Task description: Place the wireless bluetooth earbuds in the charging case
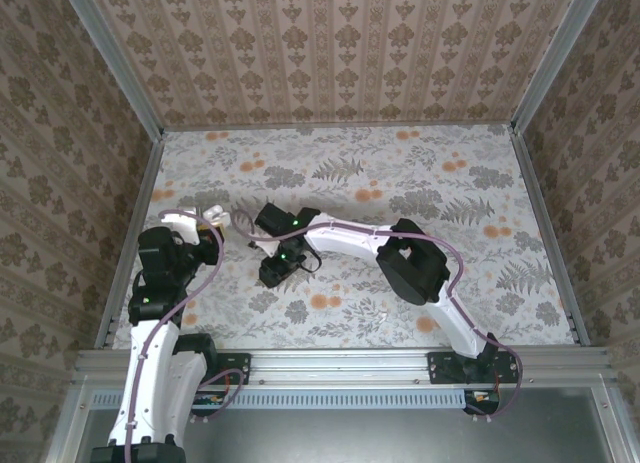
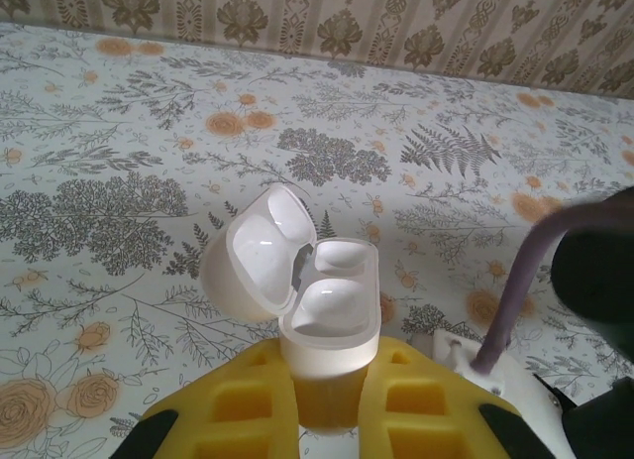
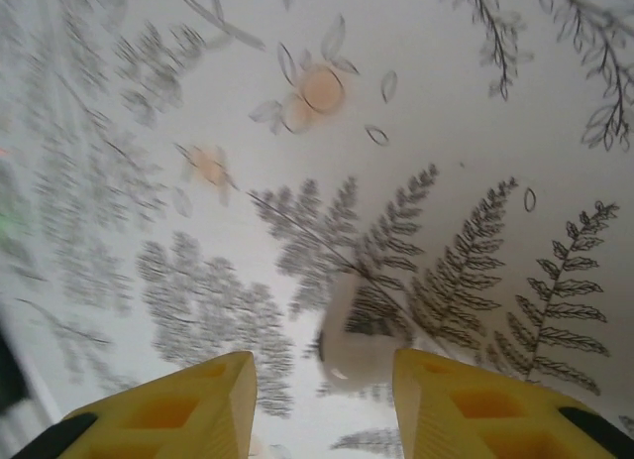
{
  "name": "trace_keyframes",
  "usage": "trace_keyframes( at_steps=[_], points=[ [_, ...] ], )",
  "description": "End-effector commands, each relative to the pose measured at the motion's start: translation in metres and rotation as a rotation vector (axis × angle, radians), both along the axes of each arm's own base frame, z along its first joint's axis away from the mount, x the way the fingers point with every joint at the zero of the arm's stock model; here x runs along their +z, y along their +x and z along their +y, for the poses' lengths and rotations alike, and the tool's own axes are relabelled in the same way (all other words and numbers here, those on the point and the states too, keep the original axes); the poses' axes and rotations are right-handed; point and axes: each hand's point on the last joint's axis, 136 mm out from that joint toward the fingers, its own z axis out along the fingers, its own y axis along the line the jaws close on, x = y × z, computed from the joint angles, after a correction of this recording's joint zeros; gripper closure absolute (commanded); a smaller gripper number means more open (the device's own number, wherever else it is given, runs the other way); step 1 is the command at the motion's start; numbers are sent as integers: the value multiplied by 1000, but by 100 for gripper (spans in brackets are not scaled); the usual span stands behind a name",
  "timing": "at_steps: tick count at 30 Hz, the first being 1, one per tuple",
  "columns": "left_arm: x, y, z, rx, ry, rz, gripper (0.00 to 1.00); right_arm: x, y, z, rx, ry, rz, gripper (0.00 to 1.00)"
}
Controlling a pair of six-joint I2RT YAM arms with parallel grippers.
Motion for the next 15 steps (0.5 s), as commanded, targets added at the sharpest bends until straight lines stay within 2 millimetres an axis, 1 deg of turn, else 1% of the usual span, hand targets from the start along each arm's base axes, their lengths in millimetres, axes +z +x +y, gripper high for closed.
trace_keyframes(
  at_steps=[1,5,8,9,11,13,15],
  points=[
    [4,0,3,4,15,-24,100,19,9,0,140,28,-197,56],
    [4,0,3,7,15,-23,100,20,2,4,224,39,-280,51],
    [3,1,4,9,16,-19,100,19,-6,5,266,30,-300,50],
    [4,1,4,8,18,-22,100,20,-4,11,272,50,-318,49],
    [4,1,4,10,16,-21,100,17,-6,13,284,45,-320,49],
    [4,2,4,10,16,-19,100,10,-6,13,293,22,-330,49],
    [4,1,4,10,15,-18,100,3,-3,12,295,-8,-350,49]
  ],
)
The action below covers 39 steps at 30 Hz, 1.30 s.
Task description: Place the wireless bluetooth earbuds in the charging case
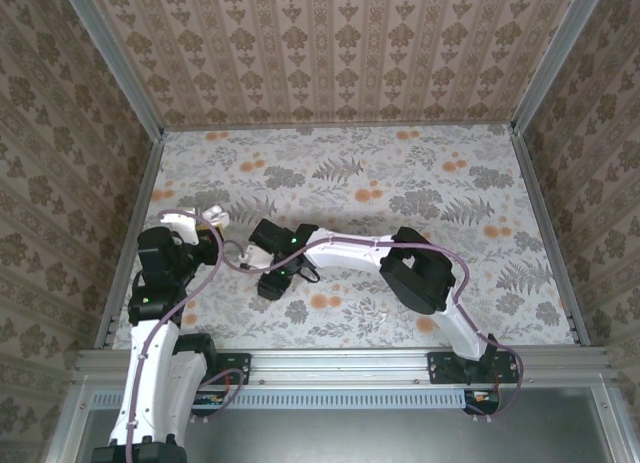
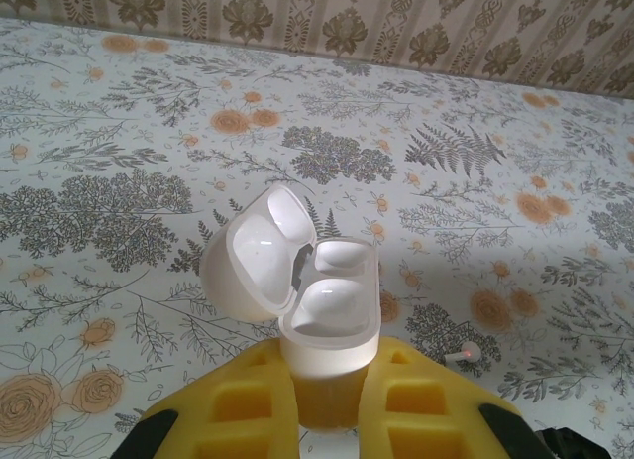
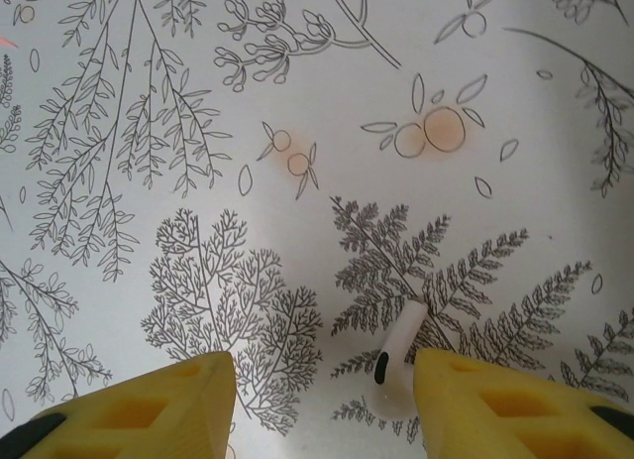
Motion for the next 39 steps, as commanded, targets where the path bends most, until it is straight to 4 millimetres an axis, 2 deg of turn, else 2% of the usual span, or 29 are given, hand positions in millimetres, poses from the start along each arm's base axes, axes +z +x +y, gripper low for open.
trace_keyframes(
  at_steps=[1,7,13,16,22,26,33,37,39],
  points=[
    [4,1,2,1,15,-21,100,-9,10,-4,17,-46,-78,48],
    [5,1,2,-1,11,-22,100,-24,16,-14,24,-119,-142,52],
    [4,4,0,-9,4,-18,100,-33,11,-18,42,-118,-136,59],
    [5,5,-1,-13,1,-17,100,-33,6,-16,59,-99,-116,64],
    [8,6,-5,-43,-4,-33,100,-29,4,-18,55,-78,-92,82],
    [14,7,-17,-117,-28,-89,100,-19,7,-28,1,-38,9,88],
    [22,7,-38,-243,-79,-181,100,3,17,-58,-130,71,254,91],
    [27,2,-51,-339,-88,-231,100,28,31,-82,-249,135,330,92],
    [25,2,-56,-364,-91,-233,100,41,31,-100,-310,140,376,93]
  ],
)
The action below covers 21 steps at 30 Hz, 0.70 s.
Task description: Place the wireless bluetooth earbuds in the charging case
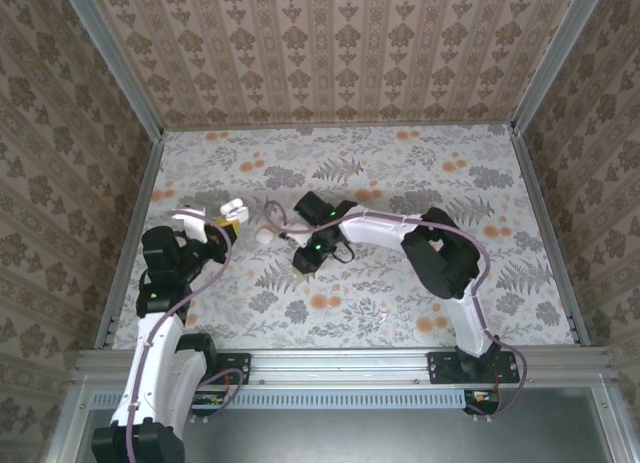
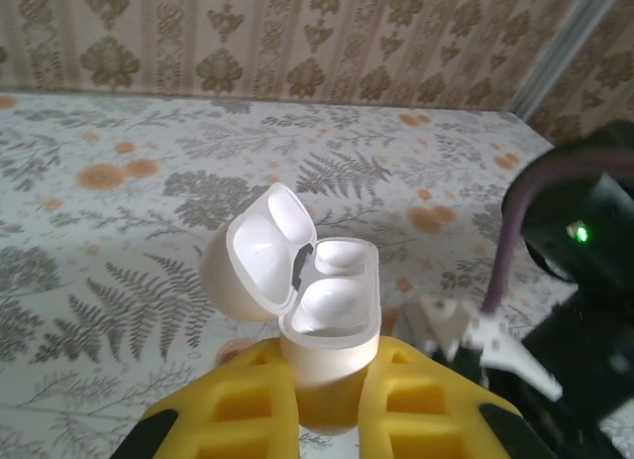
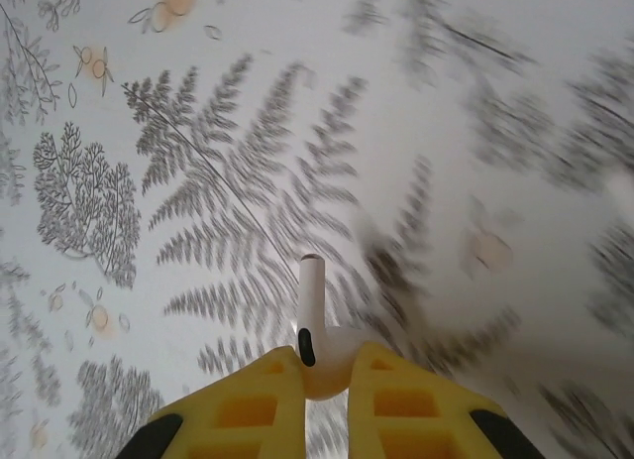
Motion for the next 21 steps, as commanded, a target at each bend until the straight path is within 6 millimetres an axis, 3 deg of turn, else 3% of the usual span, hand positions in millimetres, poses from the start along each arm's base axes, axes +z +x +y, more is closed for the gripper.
trace_keyframes(
  at_steps=[1,6,10,17,21],
  points=[
    [17,-4,-18,-120,-2,-117,100,49,-13,-21,-92,75,123,93],
    [17,-8,-50,-242,58,-207,100,94,-23,-55,-166,77,188,94],
    [12,-11,-87,-374,155,-265,100,123,-38,-81,-167,12,169,94],
    [13,-12,-130,-554,187,-304,100,158,-56,-126,-181,-103,37,94],
    [11,-16,-149,-628,228,-343,100,178,-62,-135,-198,-107,9,94]
  ],
)
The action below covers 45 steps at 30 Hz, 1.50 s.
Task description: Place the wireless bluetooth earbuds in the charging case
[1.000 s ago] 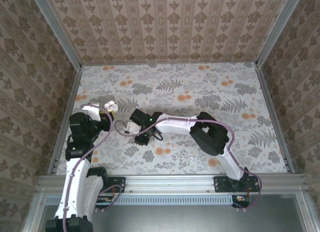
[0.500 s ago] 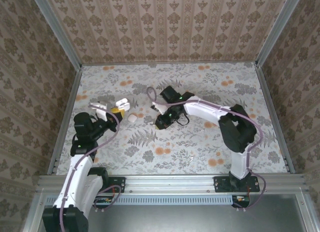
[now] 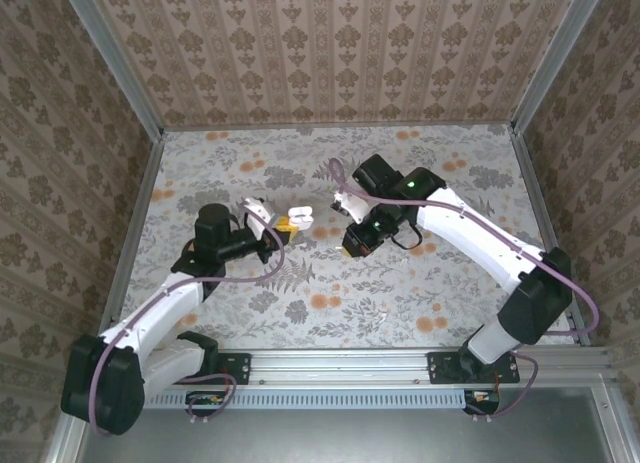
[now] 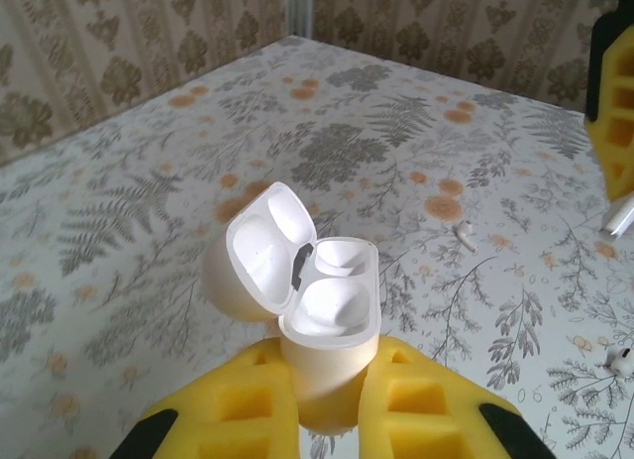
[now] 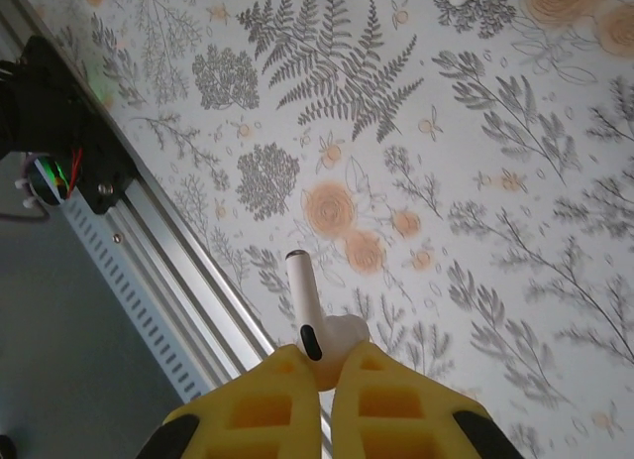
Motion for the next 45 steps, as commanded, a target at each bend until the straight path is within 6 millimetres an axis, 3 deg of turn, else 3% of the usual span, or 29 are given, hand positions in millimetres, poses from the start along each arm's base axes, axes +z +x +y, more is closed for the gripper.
trace_keyframes(
  at_steps=[1,6,14,21,33,40,43,45],
  points=[
    [23,-1,-15,-89,6,-157,100,19,-12,-18,-8,-57,-22,94],
    [27,-14,-38,-186,7,-225,100,35,-14,-9,25,-53,-48,94],
    [26,-26,-53,-251,37,-266,100,43,-7,0,92,-121,-75,94],
    [10,-18,-50,-202,85,-226,100,40,8,3,52,-128,-127,94],
    [16,1,-34,-56,120,-217,100,55,30,5,-43,-25,-296,92],
    [15,13,-10,92,114,-189,100,66,47,8,-130,57,-406,84],
    [16,29,17,235,82,-110,100,62,58,13,-205,124,-421,72],
    [15,43,46,363,55,-44,100,57,64,20,-241,173,-404,69]
  ],
)
